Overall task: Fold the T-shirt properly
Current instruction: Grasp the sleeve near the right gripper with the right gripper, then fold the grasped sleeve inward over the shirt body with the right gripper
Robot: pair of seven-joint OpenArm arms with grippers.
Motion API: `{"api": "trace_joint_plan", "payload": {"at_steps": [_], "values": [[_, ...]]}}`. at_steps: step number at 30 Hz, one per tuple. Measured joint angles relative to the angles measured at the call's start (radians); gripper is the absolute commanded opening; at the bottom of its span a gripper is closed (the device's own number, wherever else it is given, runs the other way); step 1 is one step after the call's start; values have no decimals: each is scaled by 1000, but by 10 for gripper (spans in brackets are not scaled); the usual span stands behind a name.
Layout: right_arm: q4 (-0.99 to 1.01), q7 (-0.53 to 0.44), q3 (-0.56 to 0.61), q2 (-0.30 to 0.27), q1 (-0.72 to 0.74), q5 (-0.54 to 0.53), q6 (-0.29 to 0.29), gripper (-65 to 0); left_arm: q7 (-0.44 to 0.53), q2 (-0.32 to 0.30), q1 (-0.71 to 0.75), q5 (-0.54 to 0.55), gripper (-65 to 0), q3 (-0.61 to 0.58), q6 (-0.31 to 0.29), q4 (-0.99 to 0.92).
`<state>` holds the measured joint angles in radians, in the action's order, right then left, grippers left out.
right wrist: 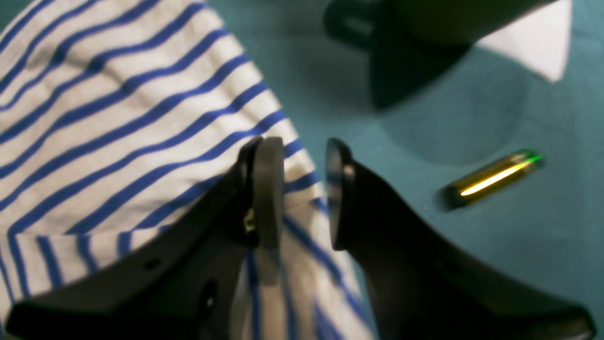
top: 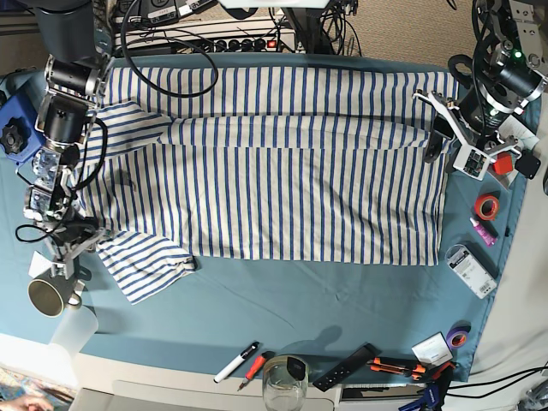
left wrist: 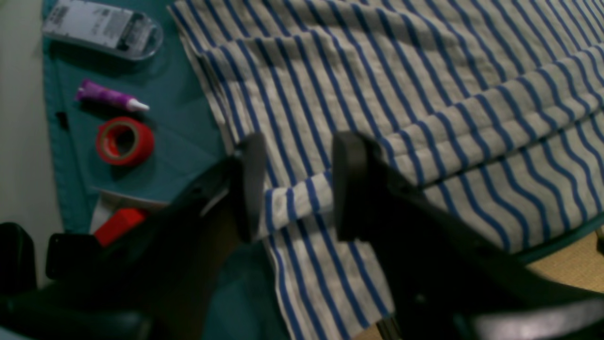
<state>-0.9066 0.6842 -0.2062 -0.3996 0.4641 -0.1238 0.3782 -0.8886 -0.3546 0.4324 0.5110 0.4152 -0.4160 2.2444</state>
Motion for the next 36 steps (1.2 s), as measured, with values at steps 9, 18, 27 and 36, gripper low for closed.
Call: {"api": "trace_joint_plan", "payload": {"at_steps": [9, 18, 27, 36], "values": [[2, 15, 0, 35, -18, 15, -69, -491, 0, 0, 0, 10, -405, 0, 0, 0], [-5, 21, 0, 34, -34, 11, -94, -650, -4, 0, 0, 10, -405, 0, 0, 0], [-114, 189, 0, 36, -41, 23, -95, -650, -4, 0, 0, 10, -405, 0, 0, 0], [-368, 470, 0, 35, -53, -46, -53, -650, -4, 1, 0, 10, -405, 0, 0, 0]]}}
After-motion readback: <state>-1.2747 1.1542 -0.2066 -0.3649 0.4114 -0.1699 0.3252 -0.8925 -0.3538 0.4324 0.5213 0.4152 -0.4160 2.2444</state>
